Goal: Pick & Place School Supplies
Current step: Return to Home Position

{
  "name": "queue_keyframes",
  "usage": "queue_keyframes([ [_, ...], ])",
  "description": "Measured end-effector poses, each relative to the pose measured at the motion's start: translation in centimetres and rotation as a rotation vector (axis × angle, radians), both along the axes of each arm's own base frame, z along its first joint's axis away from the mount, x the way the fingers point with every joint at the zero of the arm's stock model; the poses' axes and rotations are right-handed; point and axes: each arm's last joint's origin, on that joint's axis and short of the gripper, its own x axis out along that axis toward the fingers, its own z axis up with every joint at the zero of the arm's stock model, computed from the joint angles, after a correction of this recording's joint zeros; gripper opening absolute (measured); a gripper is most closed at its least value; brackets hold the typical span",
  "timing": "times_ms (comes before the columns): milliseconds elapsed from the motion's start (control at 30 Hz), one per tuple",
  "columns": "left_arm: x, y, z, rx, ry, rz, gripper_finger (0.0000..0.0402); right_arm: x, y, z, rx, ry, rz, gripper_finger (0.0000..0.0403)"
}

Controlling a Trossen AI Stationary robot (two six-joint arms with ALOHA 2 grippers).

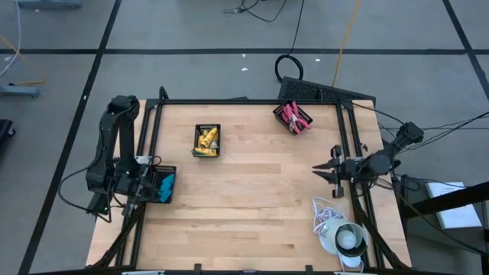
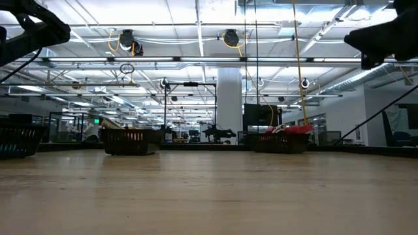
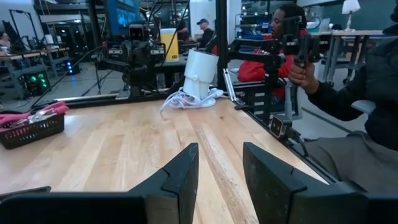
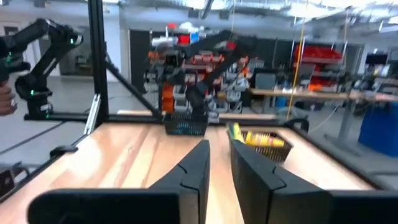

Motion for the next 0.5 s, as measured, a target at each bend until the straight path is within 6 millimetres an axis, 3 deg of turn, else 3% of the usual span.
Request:
queue_keyframes([
  [300,0.1,0.4,0.1,0.007,-0.041,0.005,0.0127,0.1,0.4,-0.6,0.037,0.042,0.163,0.0055],
  [500,0.4,1.6,0.2,-0.013,-0.051,0.011,0.0127,0.5,-0.3,-0.6,-0.004,0.041,0.085,0.0055],
])
